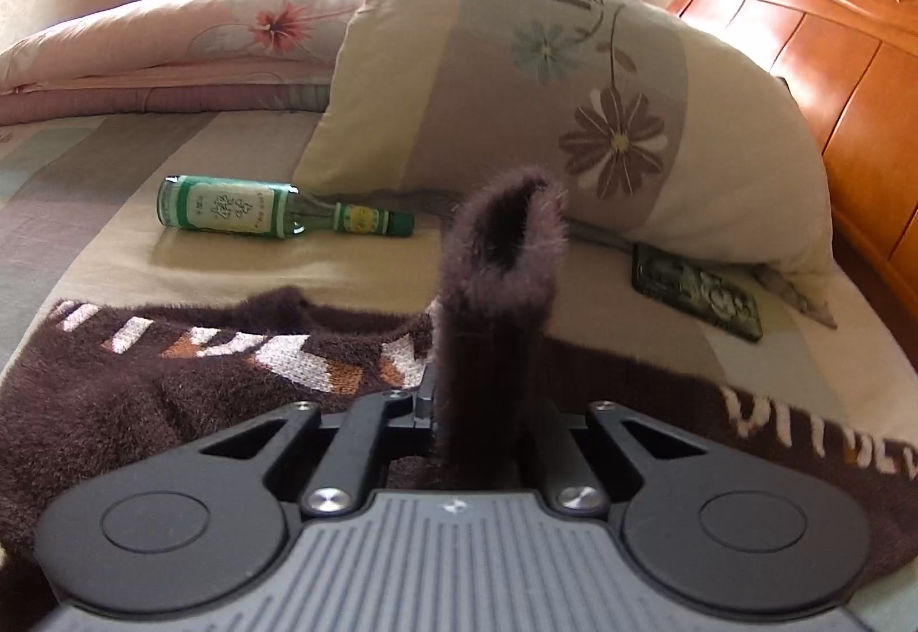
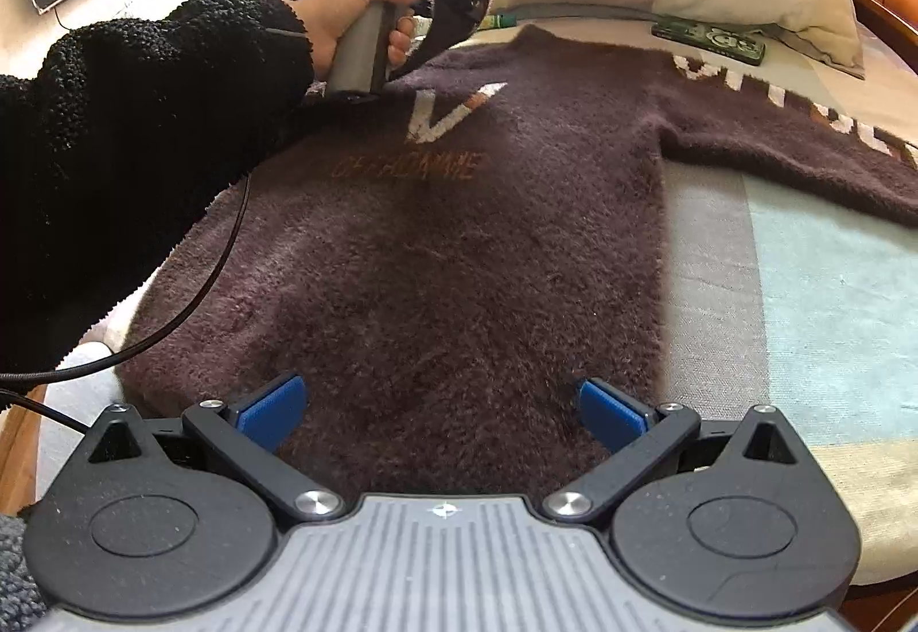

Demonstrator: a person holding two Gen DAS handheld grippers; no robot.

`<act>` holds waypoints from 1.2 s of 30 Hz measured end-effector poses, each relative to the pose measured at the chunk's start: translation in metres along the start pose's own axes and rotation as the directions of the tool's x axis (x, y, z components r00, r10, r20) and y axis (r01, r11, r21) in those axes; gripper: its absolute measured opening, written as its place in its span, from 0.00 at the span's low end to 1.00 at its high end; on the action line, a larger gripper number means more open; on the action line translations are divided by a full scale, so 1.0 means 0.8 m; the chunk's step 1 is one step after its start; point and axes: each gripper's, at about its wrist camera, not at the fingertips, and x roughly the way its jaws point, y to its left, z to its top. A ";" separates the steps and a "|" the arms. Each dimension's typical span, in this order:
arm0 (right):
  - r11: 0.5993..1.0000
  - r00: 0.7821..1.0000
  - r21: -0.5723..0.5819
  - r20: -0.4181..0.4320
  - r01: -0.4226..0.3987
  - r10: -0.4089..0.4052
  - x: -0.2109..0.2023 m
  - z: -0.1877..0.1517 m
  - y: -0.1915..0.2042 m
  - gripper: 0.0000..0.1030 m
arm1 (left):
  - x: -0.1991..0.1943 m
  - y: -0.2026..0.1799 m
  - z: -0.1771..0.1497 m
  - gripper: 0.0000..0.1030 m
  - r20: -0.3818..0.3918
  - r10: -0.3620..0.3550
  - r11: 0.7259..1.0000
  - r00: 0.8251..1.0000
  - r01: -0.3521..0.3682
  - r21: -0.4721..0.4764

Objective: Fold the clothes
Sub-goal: 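Carry the held sleeve across the sweater front with the left gripper, then lower the sleeve onto the sweater front and open the left gripper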

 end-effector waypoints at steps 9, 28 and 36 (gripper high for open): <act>1.000 1.000 0.009 -0.015 0.003 -0.003 0.007 0.000 0.002 1.00 | 0.012 -0.006 -0.011 0.06 -0.016 -0.005 1.000 1.000 0.006 0.014; 0.997 0.998 0.045 -0.032 0.064 -0.063 0.012 -0.005 -0.006 1.00 | 0.051 -0.045 -0.016 0.19 -0.064 -0.013 0.997 0.998 0.018 0.074; 0.997 0.998 0.055 -0.031 0.055 -0.053 0.011 -0.012 -0.003 1.00 | 0.010 -0.061 -0.013 0.47 -0.050 -0.205 0.974 0.977 0.209 0.086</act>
